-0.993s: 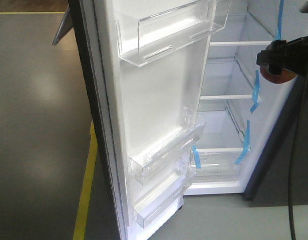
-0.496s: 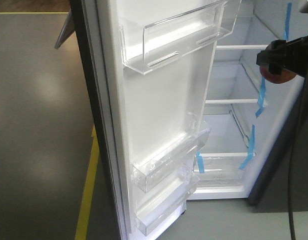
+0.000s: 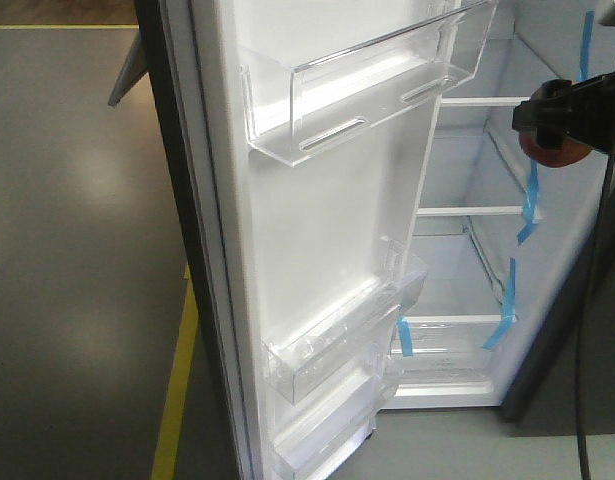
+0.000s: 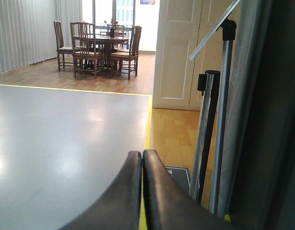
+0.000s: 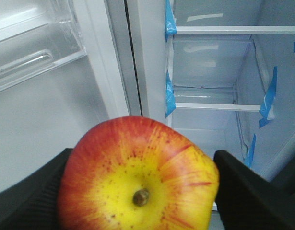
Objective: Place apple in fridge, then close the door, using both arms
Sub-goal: 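Approach closer to the refrigerator shelves, apple in right gripper, then extend the right gripper with the apple into the refrigerator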
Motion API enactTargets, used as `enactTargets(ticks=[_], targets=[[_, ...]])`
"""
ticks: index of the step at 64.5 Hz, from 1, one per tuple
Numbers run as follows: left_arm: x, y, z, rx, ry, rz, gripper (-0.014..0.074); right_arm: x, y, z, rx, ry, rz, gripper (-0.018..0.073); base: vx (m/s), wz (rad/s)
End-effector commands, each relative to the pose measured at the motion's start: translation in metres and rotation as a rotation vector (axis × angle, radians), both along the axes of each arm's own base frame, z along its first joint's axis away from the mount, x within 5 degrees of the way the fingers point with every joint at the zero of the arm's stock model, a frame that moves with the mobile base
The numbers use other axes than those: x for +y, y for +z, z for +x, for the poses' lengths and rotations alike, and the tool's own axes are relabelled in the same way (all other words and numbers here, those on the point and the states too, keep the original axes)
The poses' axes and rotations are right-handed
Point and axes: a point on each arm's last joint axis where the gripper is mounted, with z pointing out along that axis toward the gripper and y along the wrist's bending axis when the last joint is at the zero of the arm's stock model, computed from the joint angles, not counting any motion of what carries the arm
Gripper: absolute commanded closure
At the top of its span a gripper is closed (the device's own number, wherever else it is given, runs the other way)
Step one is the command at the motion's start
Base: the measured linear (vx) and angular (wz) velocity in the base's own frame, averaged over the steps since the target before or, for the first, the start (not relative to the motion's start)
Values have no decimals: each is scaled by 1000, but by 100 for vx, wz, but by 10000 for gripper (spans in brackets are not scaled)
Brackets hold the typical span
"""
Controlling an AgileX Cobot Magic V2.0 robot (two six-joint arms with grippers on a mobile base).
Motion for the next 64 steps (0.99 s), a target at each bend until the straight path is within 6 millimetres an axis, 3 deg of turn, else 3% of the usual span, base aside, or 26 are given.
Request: enactTargets(ticks=[1,64], targets=[[-1,-2,0,-59,-18,-3,602,-1,27,-6,-136,-15,5,564,5,1],[-1,-2,0,-59,-18,-3,602,-1,27,-6,-136,-15,5,564,4,-1]])
